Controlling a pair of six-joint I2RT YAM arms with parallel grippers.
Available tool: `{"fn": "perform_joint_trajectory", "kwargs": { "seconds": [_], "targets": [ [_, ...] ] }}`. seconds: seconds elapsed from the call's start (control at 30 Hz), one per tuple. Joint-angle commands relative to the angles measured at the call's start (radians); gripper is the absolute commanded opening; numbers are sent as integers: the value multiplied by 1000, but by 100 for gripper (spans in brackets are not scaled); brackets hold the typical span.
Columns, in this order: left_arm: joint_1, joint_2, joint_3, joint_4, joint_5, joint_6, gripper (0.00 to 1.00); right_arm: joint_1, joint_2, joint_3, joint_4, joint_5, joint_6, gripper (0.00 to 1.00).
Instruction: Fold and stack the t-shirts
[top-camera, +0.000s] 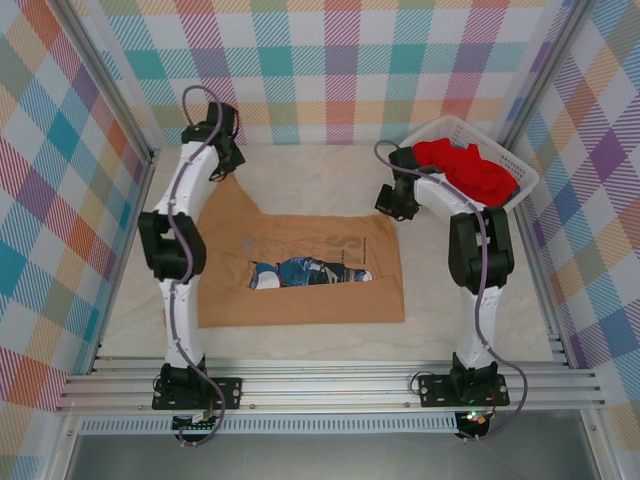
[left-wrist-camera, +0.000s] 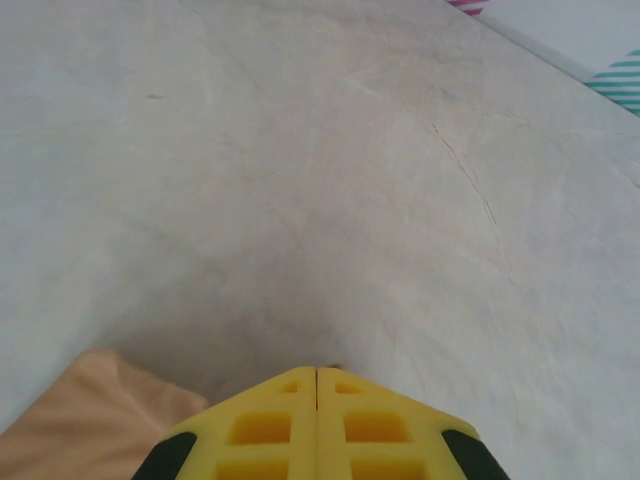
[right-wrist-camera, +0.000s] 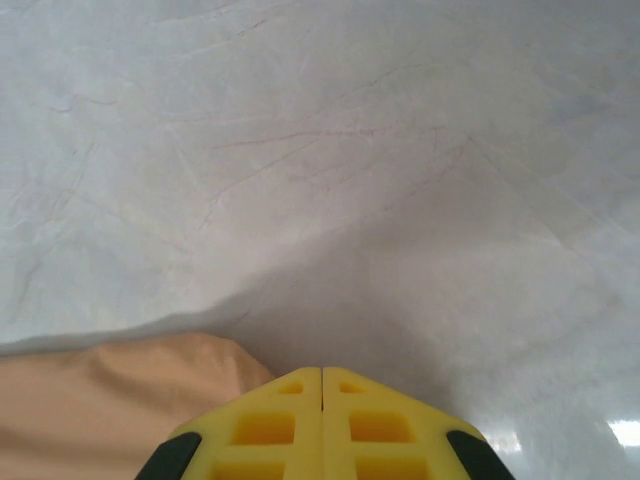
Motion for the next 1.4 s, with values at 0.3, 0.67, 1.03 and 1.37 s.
{"fn": "perform_joint_trajectory", "kwargs": {
  "seconds": [0.3, 0.67, 1.03, 1.37],
  "targets": [
    [-3, -547, -607, -26, -66, -52, 0, 1, -198, -188, -44, -39, -34, 0],
    [-1, -923, -1022, -121, -128, -191, 0, 2, -315, -399, -57, -98, -13, 0],
    [2, -981, -1178, -124, -156, -274, 0, 3, -327, -441, -82, -98, 2, 0],
    [2, -948, -1140, -114, -210, -222, 0, 9, -397, -489, -115, -98, 27, 0]
  ]
}}
